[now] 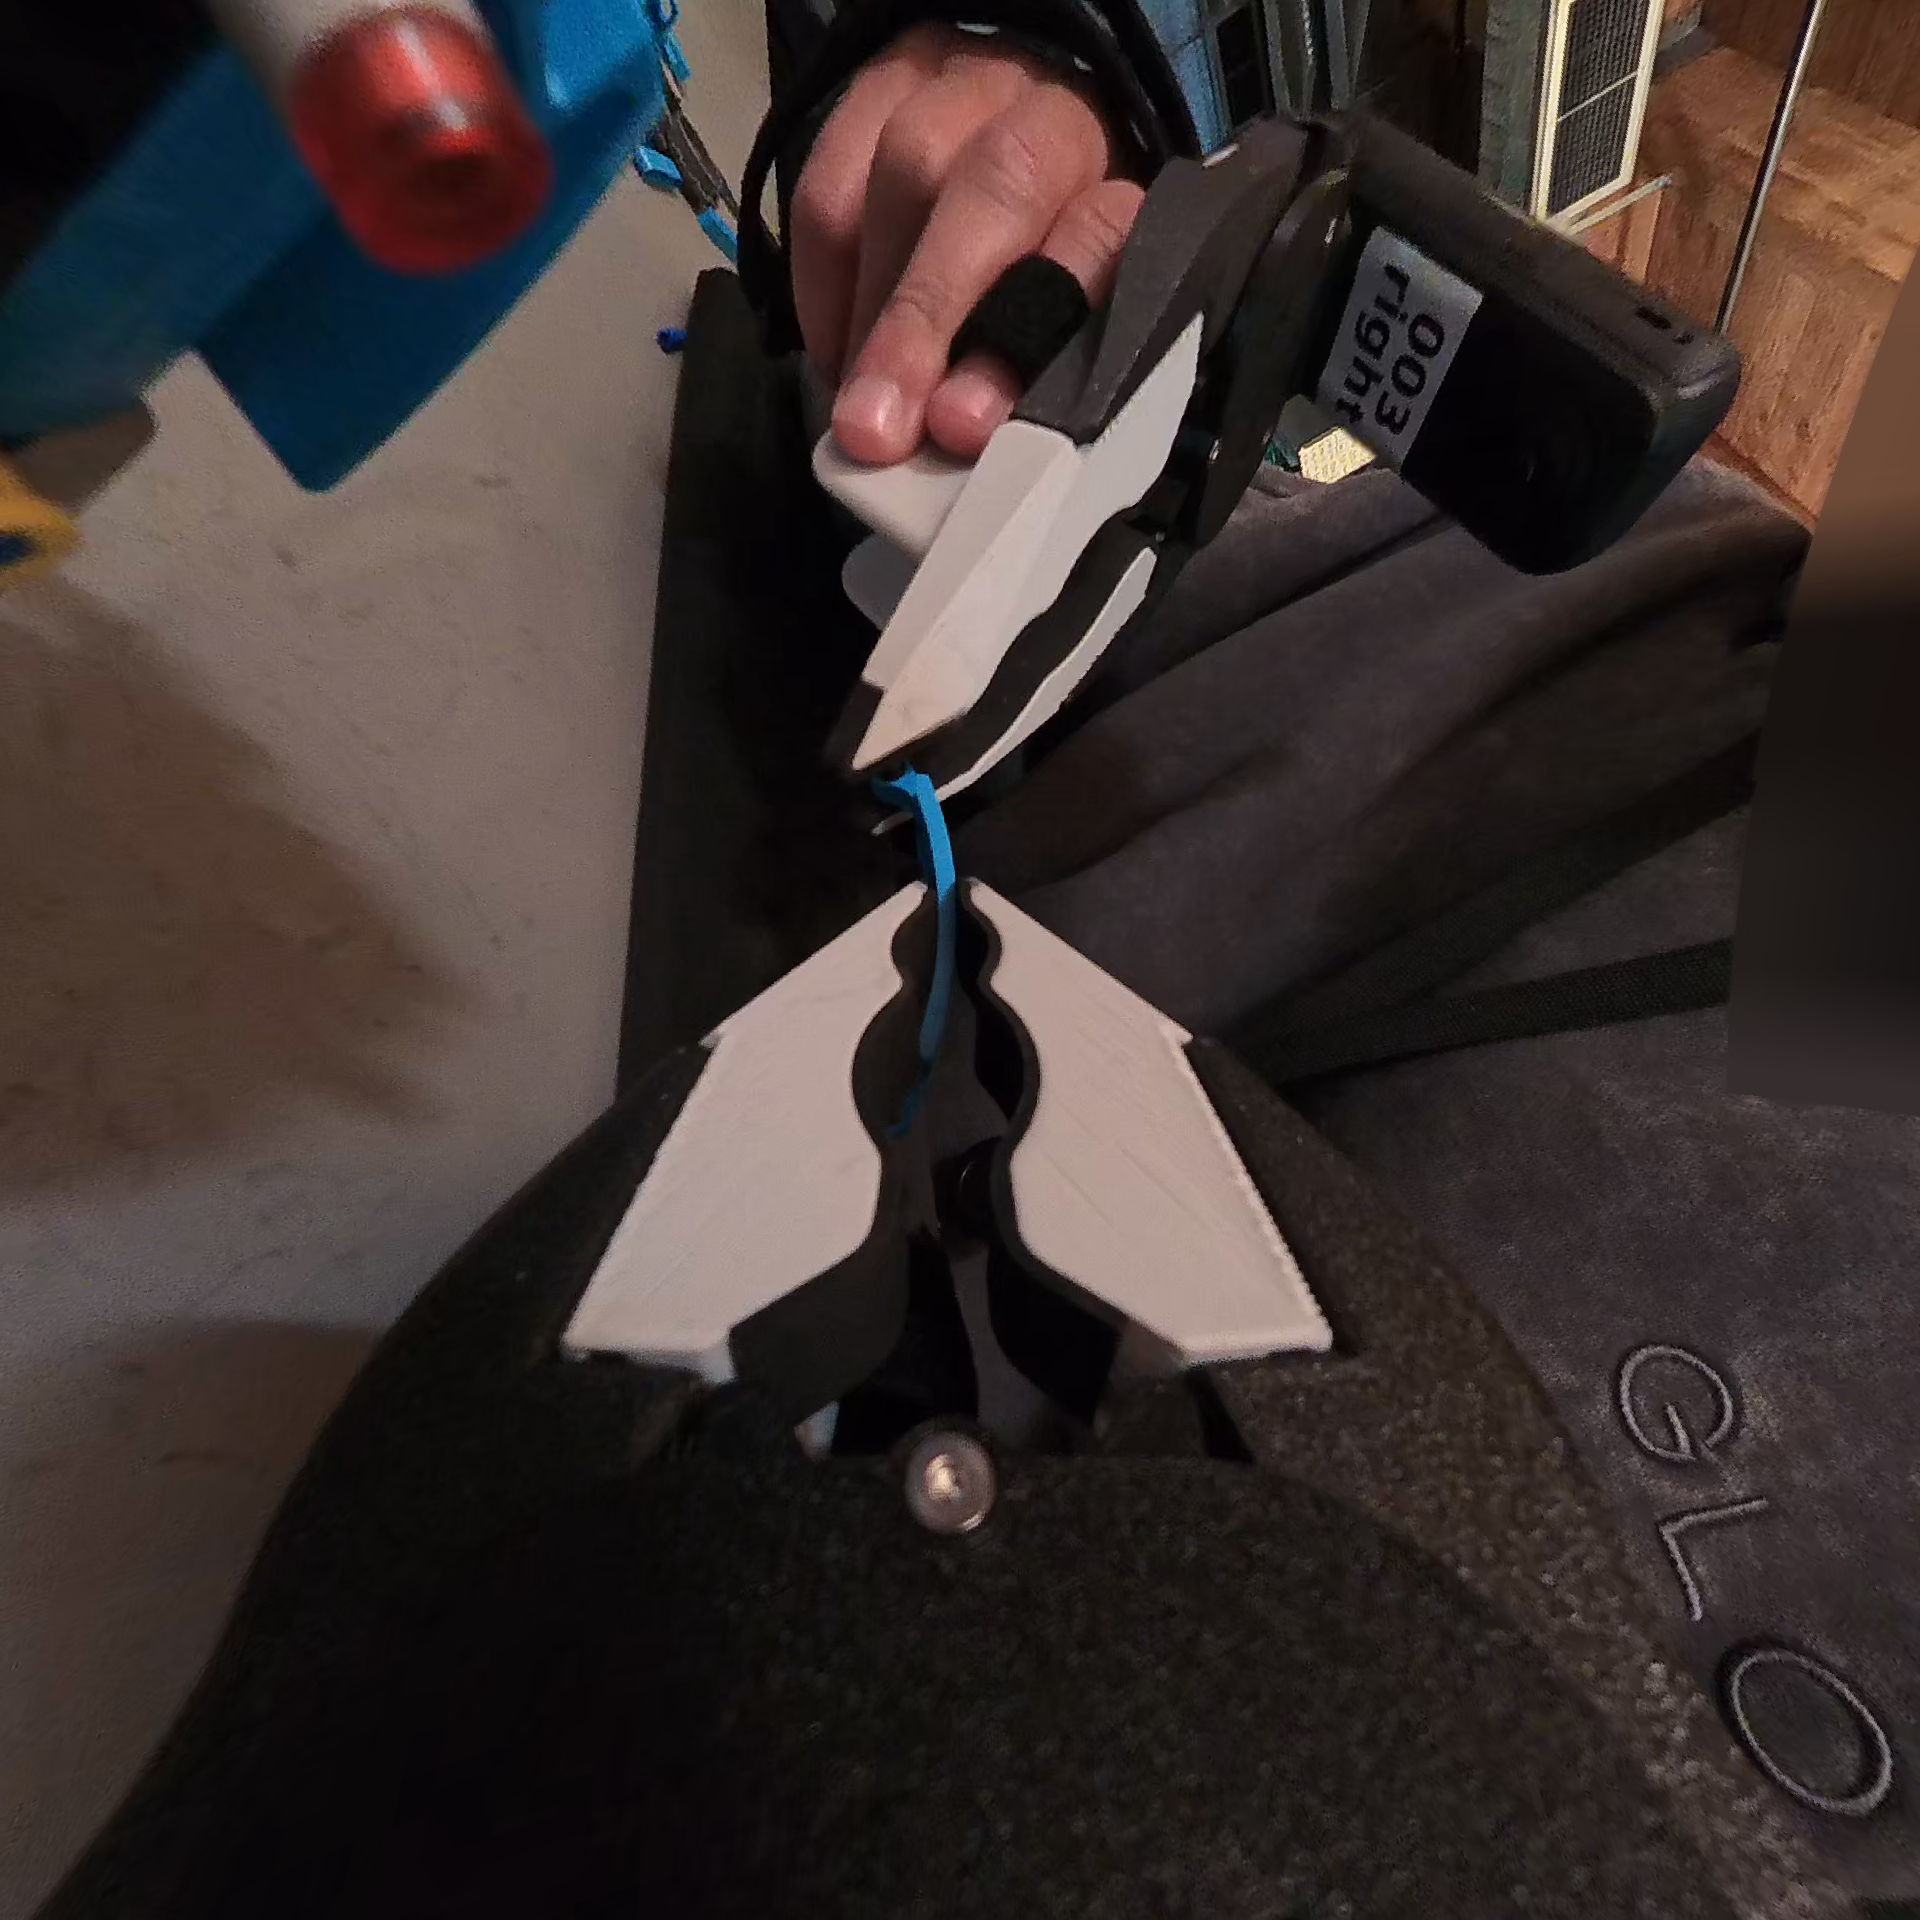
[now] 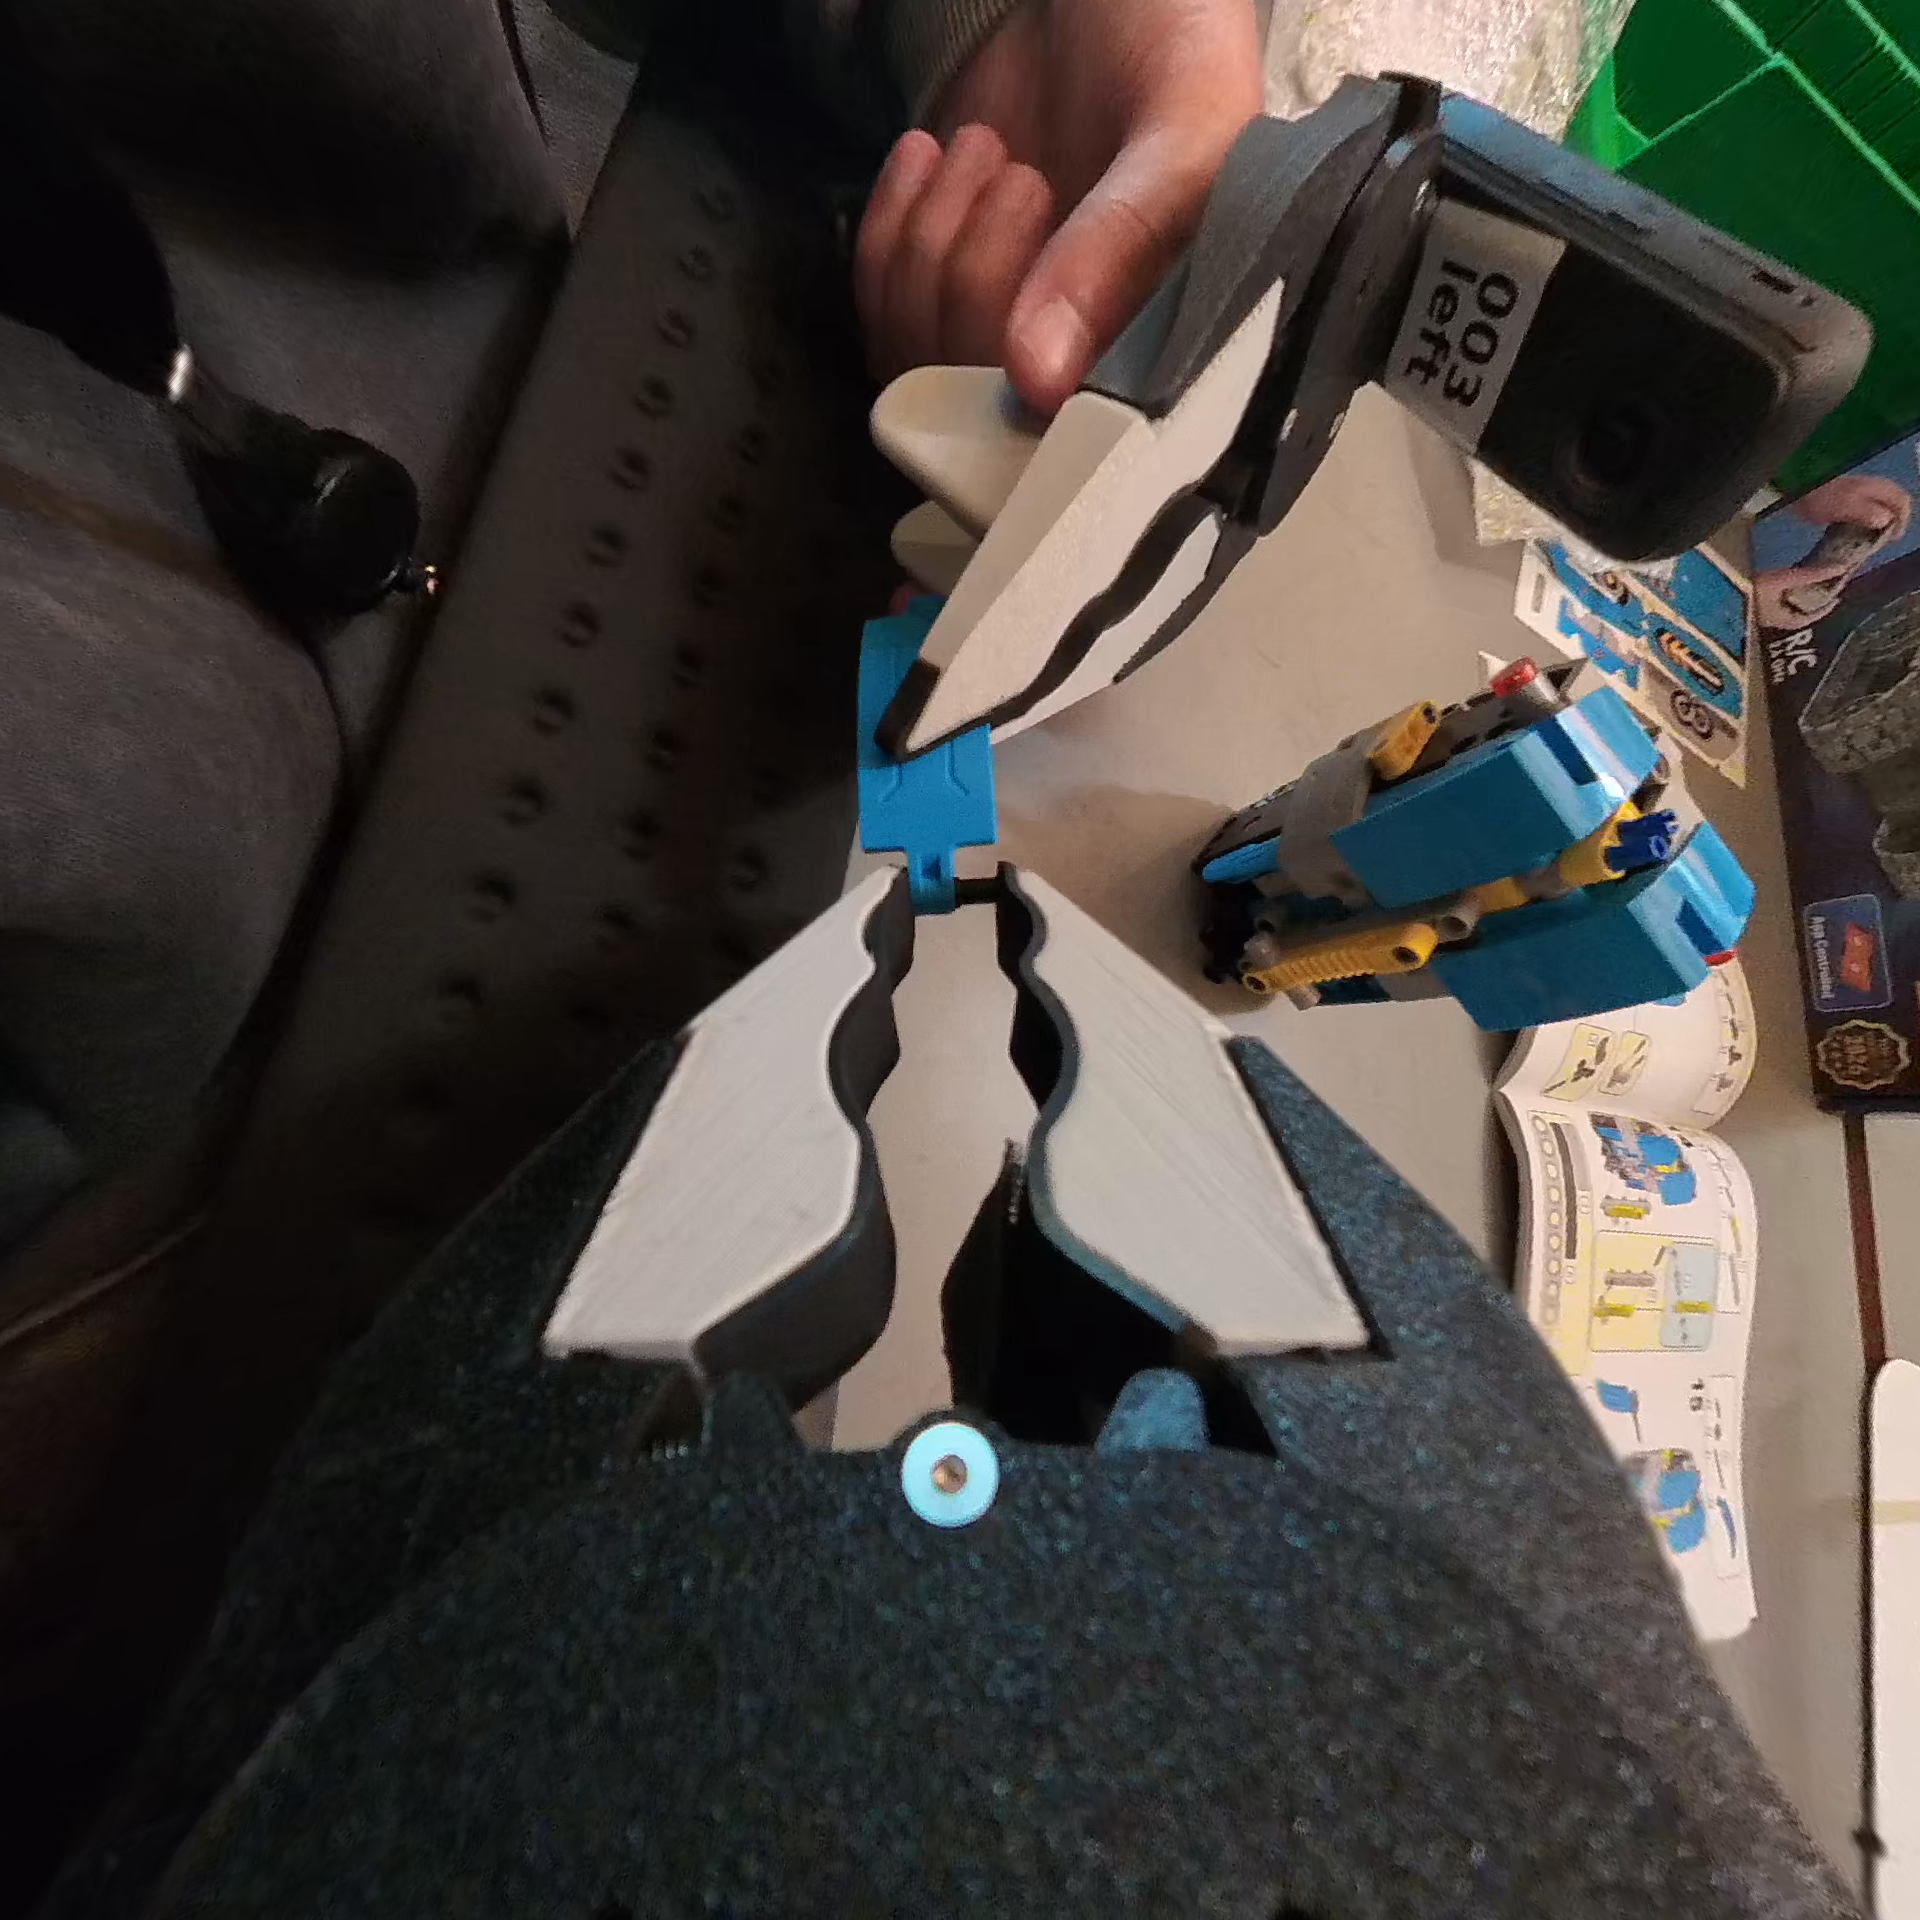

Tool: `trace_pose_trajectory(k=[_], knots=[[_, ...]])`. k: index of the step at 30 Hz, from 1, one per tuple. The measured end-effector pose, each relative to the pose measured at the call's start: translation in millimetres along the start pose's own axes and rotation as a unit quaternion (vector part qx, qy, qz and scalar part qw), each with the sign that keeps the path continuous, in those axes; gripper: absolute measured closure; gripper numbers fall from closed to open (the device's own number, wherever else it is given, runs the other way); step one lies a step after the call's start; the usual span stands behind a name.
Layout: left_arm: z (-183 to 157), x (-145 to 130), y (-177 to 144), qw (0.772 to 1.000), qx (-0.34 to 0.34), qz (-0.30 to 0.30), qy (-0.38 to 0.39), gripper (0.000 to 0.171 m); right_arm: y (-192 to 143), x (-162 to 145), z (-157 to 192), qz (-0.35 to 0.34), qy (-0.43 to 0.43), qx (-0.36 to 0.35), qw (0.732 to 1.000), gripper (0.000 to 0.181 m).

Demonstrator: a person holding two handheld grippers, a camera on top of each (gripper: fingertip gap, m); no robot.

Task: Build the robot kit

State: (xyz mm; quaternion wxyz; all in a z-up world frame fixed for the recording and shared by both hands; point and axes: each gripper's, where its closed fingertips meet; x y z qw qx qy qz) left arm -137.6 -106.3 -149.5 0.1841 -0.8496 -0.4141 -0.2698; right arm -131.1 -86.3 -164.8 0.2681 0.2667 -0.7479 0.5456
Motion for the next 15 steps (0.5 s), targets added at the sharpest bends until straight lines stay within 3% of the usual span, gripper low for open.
trace_pose_trajectory(k=[6, 8, 10, 13, 15], knots=[[-3, 9, -5, 0.999, -0.002, -0.028, 0.018, 0.171, -3, 5, -10, -0.039, 0.057, 0.003, 0.998, 0.164], [-13, 18, -11, 0.997, -0.017, -0.057, 0.044, 0.17, -12, 8, -23, -0.073, 0.085, -0.016, 0.994, 0.147], [-27, 27, -20, 0.992, -0.029, -0.082, 0.092, 0.17, -27, 7, -38, -0.114, 0.134, -0.019, 0.984, 0.144], [-46, 47, -47, 0.972, -0.006, -0.116, 0.204, 0.171, -44, -16, -84, -0.157, 0.254, -0.067, 0.952, 0.142], [-47, 77, -81, 0.945, 0.064, -0.16, 0.278, 0.17, -53, -39, -117, -0.192, 0.337, -0.109, 0.915, 0.141]])
Point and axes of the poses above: each gripper's, where its closed fingertips meet, y out along the fingers, x out of its top, z = x × y across the jaws, and after that the axes turned 10 degrees about y, right-handed
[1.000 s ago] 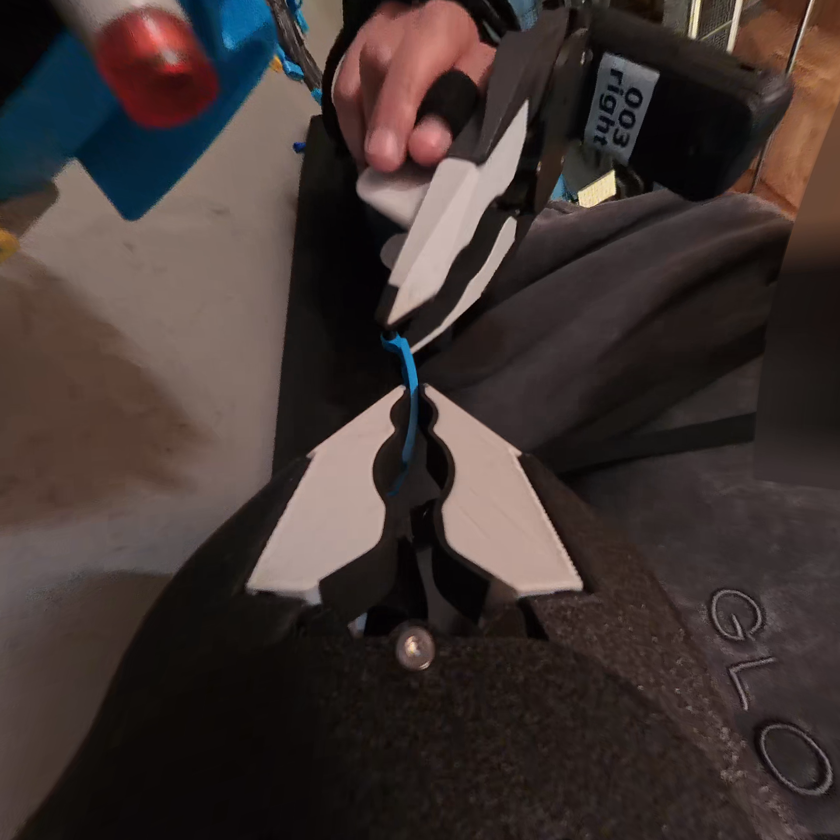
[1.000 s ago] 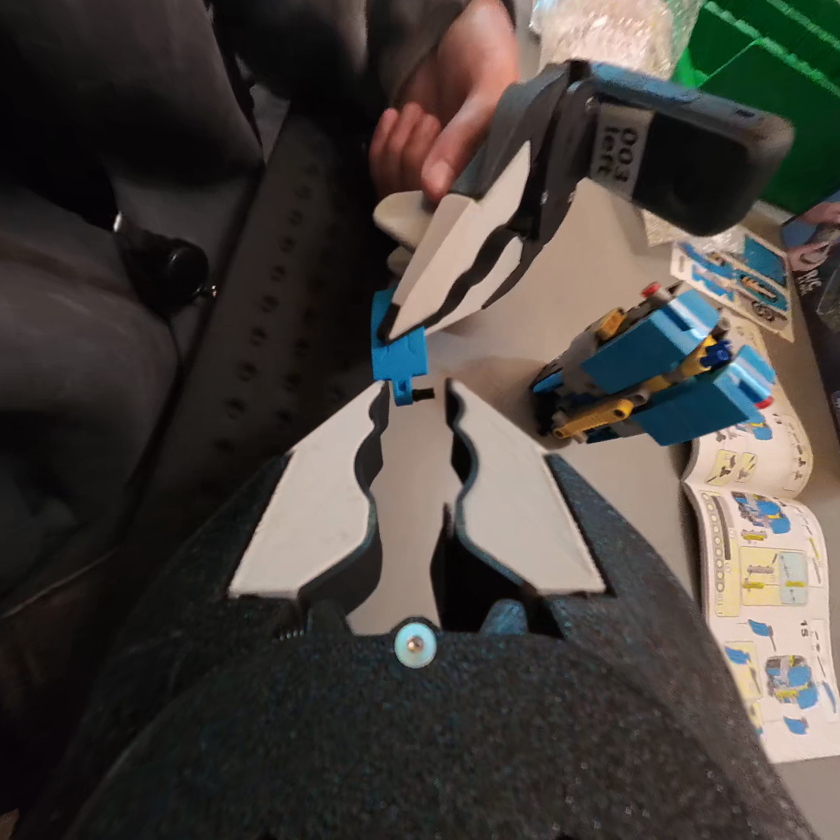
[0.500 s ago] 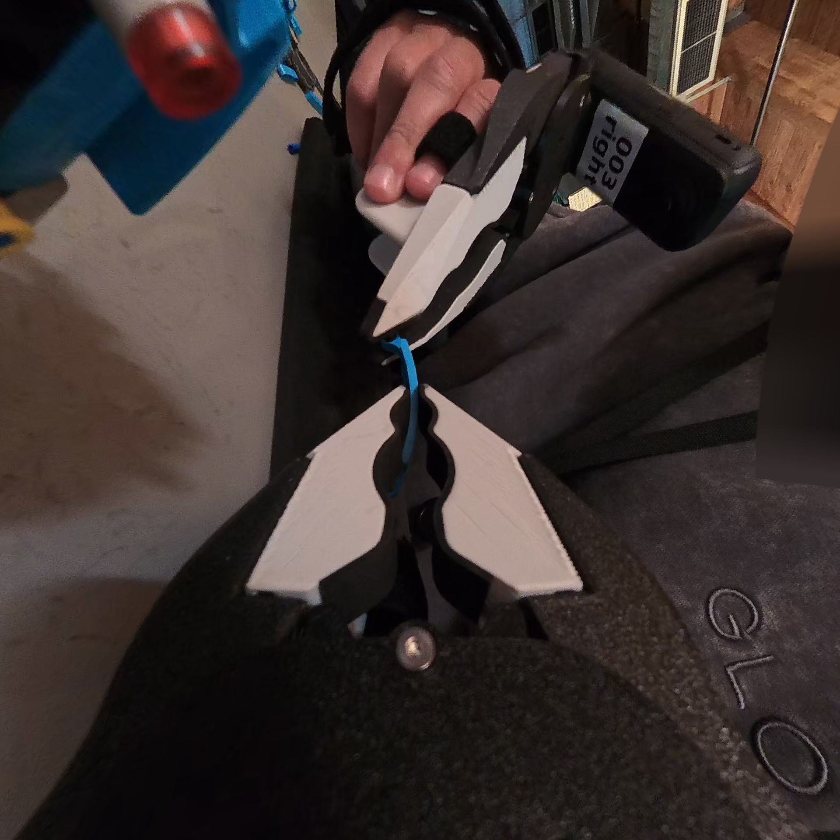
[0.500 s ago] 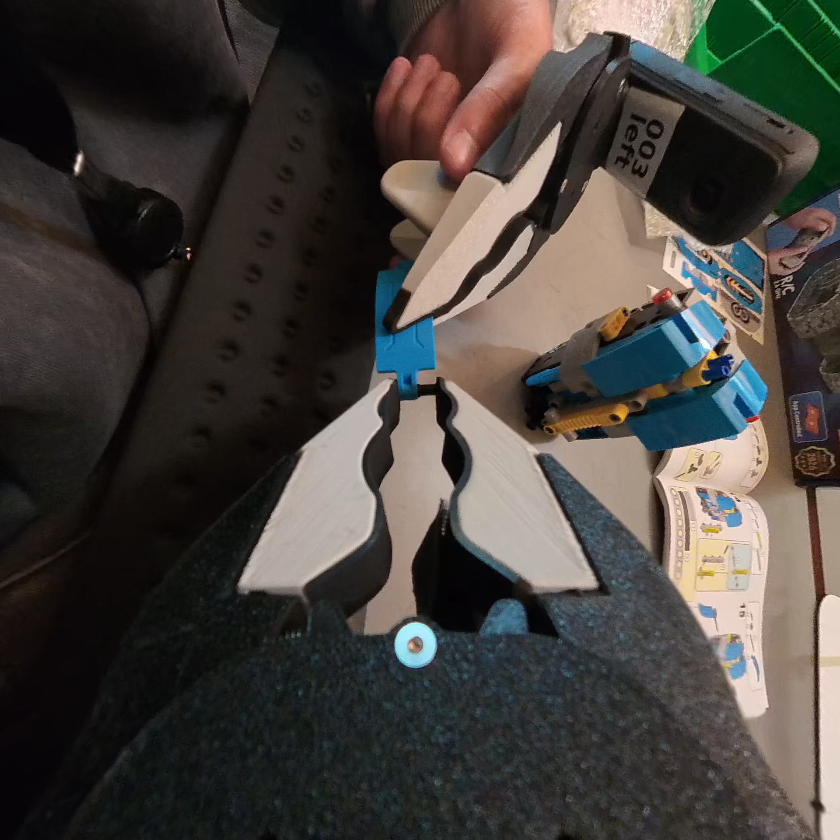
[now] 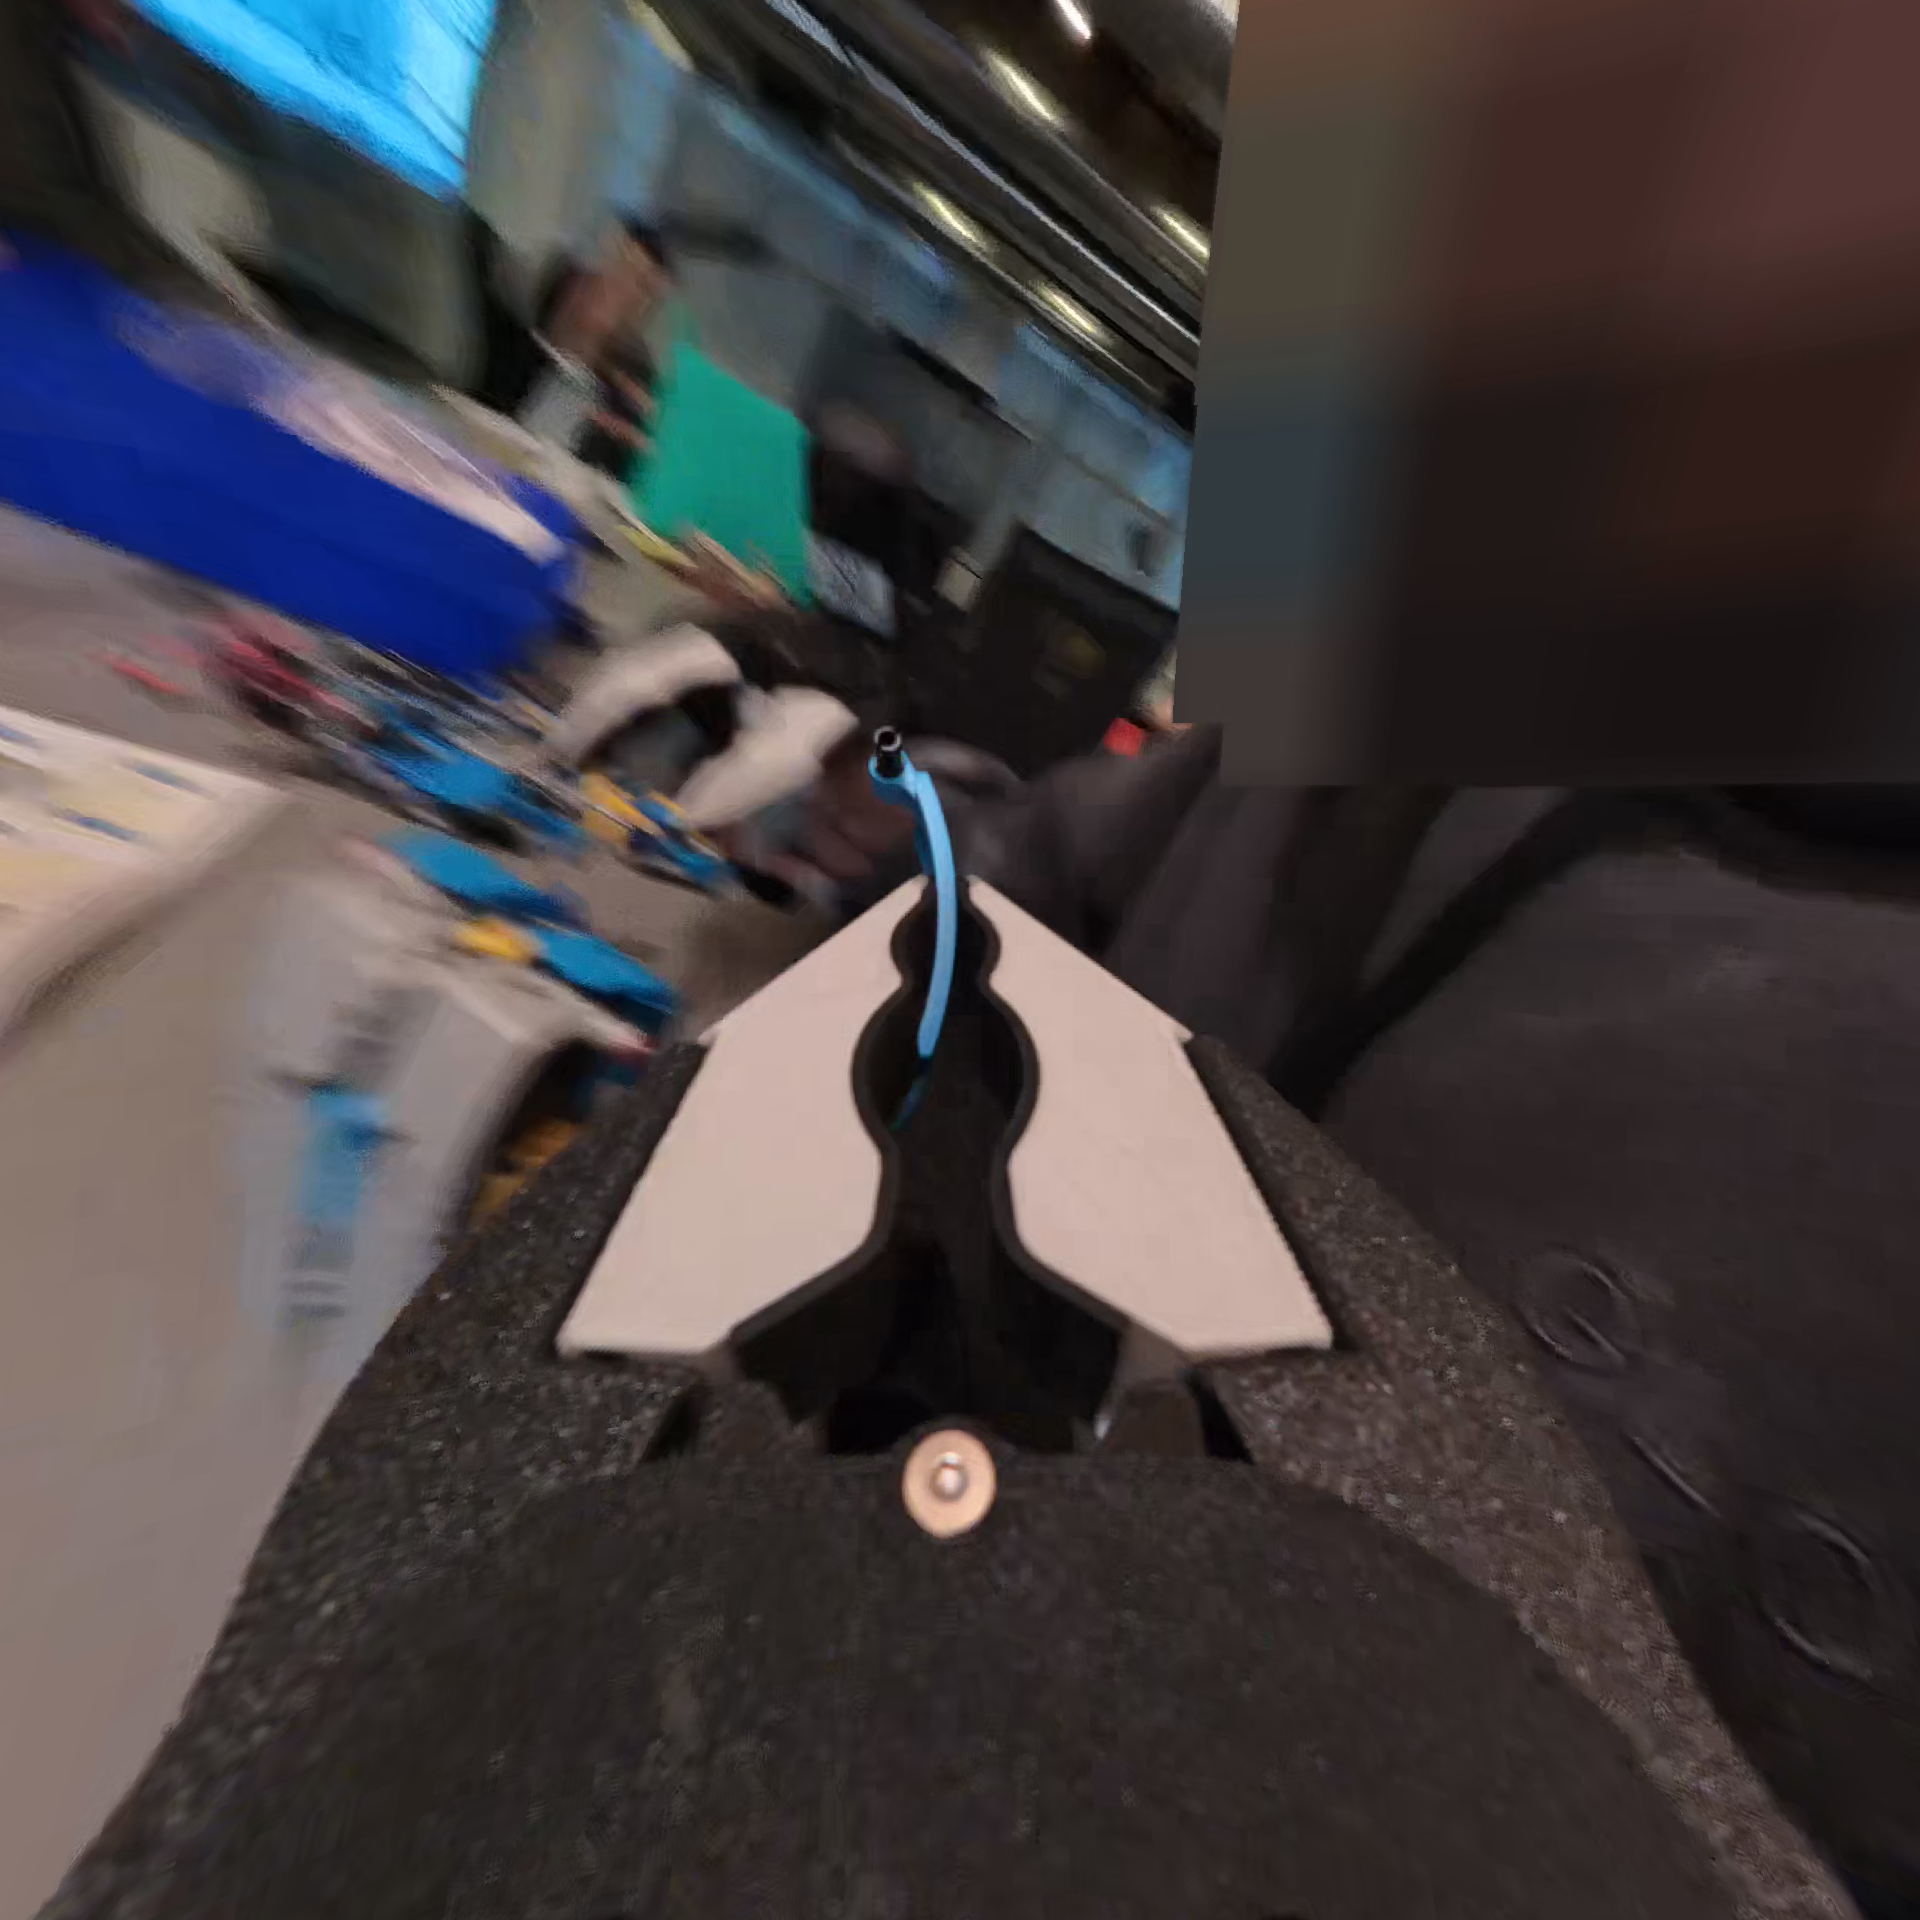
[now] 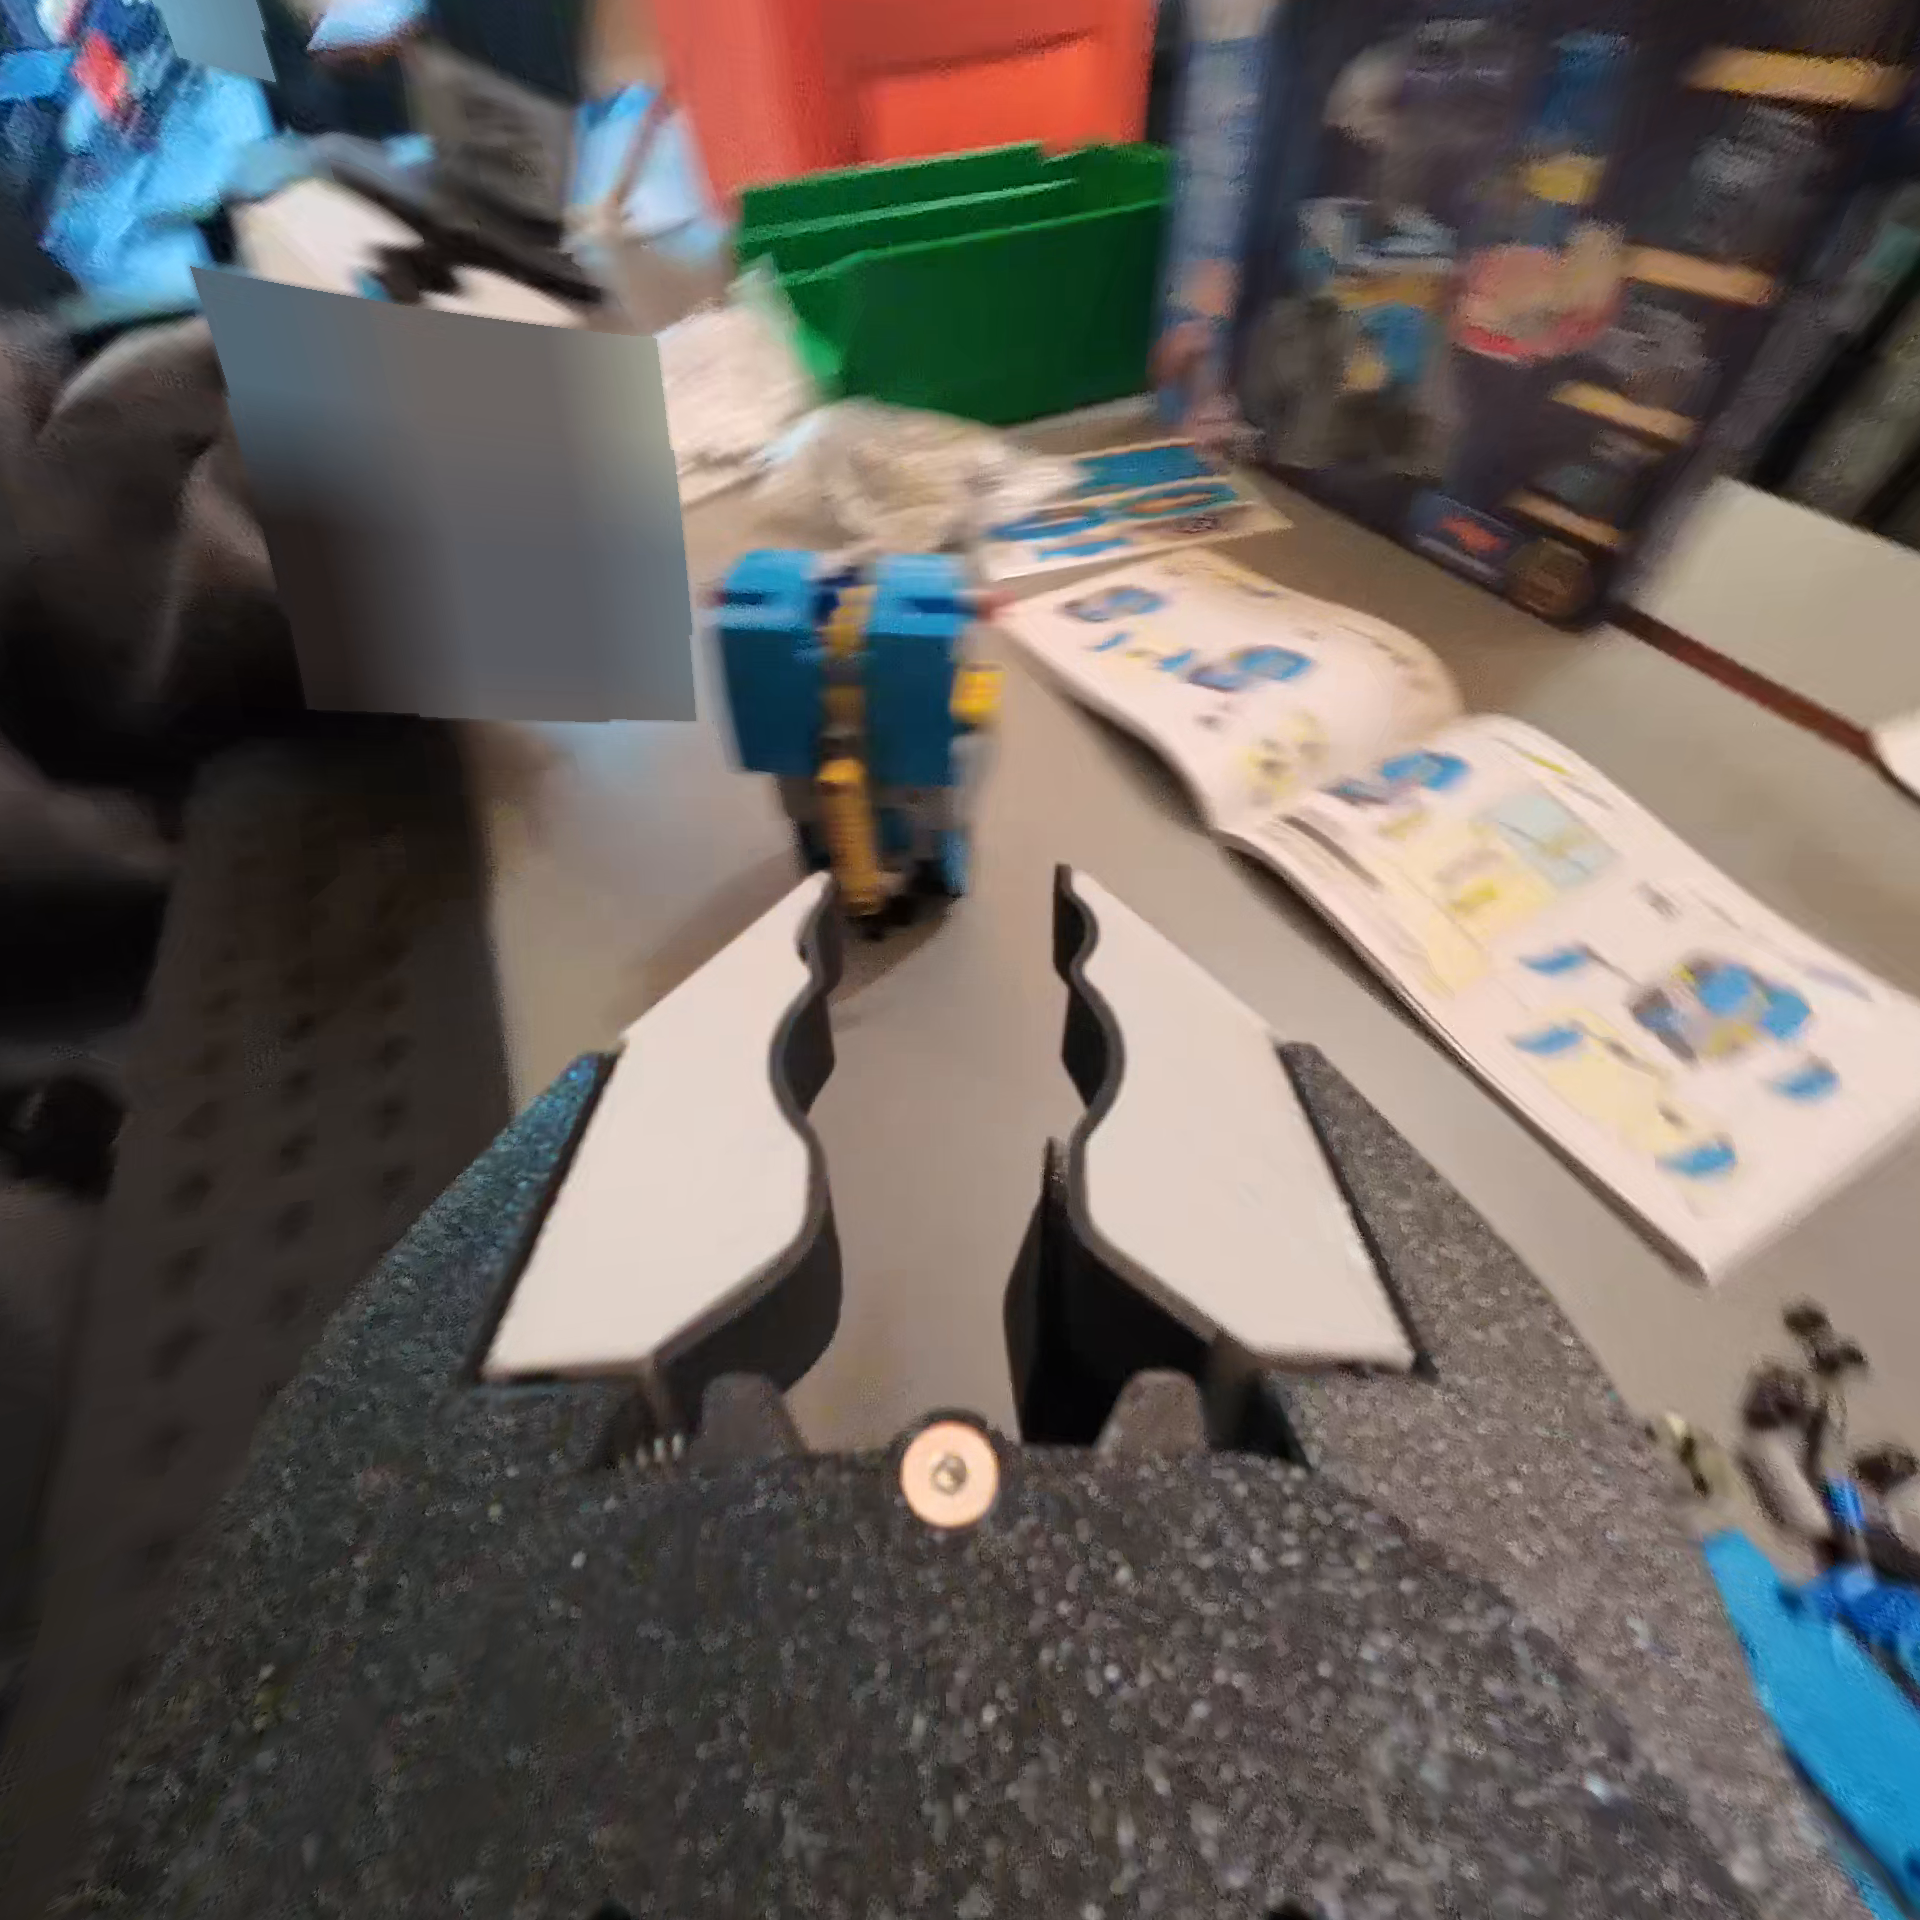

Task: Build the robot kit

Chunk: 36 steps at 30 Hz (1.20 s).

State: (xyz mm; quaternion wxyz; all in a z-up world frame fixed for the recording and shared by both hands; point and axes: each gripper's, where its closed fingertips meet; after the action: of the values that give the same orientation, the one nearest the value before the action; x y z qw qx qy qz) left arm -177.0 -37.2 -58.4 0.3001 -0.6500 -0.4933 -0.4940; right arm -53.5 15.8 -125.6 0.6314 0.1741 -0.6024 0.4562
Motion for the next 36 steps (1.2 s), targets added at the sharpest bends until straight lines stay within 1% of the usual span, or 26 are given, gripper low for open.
trace_pose_trajectory(k=[1, 2, 3, 5, 6, 7, 8, 9, 12, 15, 18, 21, 24, 31, 36], knots=[[21, 21, -15, 0.997, 0.058, -0.028, 0.032, 0.17, -3, 2, -19, -0.021, 0.039, -0.018, 0.999, 0.139], [48, 39, -34, 0.989, 0.128, -0.053, 0.053, 0.17, -5, 3, -35, -0.042, 0.072, -0.031, 0.996, 0.136], [79, 50, -56, 0.974, 0.206, -0.063, 0.07, 0.17, -8, 3, -51, -0.056, 0.099, -0.049, 0.992, 0.136], [136, 53, -99, 0.925, 0.357, -0.047, 0.123, 0.171, -14, -2, -78, -0.056, 0.13, -0.092, 0.986, 0.136], [155, 50, -115, 0.902, 0.405, -0.039, 0.146, 0.17, -17, -4, -88, -0.054, 0.131, -0.112, 0.983, 0.137], [167, 46, -123, 0.888, 0.43, -0.036, 0.162, 0.17, -20, -5, -96, -0.054, 0.128, -0.132, 0.982, 0.138], [176, 41, -126, 0.879, 0.443, -0.036, 0.172, 0.17, -23, -7, -102, -0.054, 0.122, -0.147, 0.98, 0.14], [182, 35, -125, 0.874, 0.451, -0.033, 0.179, 0.17, -25, -9, -106, -0.052, 0.116, -0.16, 0.979, 0.143], [187, 16, -113, 0.872, 0.443, 0.007, 0.208, 0.17, -24, -15, -115, -0.036, 0.11, -0.18, 0.977, 0.15], [182, 14, -106, 0.869, 0.434, 0.009, 0.236, 0.17, -20, -16, -128, -0.022, 0.1, -0.205, 0.973, 0.15], [183, 11, -105, 0.875, 0.427, 0.014, 0.228, 0.17, -17, -18, -140, -0.009, 0.103, -0.228, 0.968, 0.15], [182, 11, -112, 0.885, 0.419, -0.004, 0.203, 0.17, -9, -23, -142, 0.005, 0.122, -0.215, 0.969, 0.15], [180, 12, -117, 0.893, 0.412, -0.02, 0.182, 0.17, -8, -27, -142, 0.012, 0.121, -0.216, 0.969, 0.15], [178, 7, -110, 0.895, 0.402, 0.003, 0.196, 0.17, -8, -30, -140, 0.014, 0.127, -0.207, 0.97, 0.151], [178, 6, -109, 0.895, 0.4, 0.005, 0.196, 0.17, -7, -30, -139, 0.012, 0.131, -0.202, 0.97, 0.151]])
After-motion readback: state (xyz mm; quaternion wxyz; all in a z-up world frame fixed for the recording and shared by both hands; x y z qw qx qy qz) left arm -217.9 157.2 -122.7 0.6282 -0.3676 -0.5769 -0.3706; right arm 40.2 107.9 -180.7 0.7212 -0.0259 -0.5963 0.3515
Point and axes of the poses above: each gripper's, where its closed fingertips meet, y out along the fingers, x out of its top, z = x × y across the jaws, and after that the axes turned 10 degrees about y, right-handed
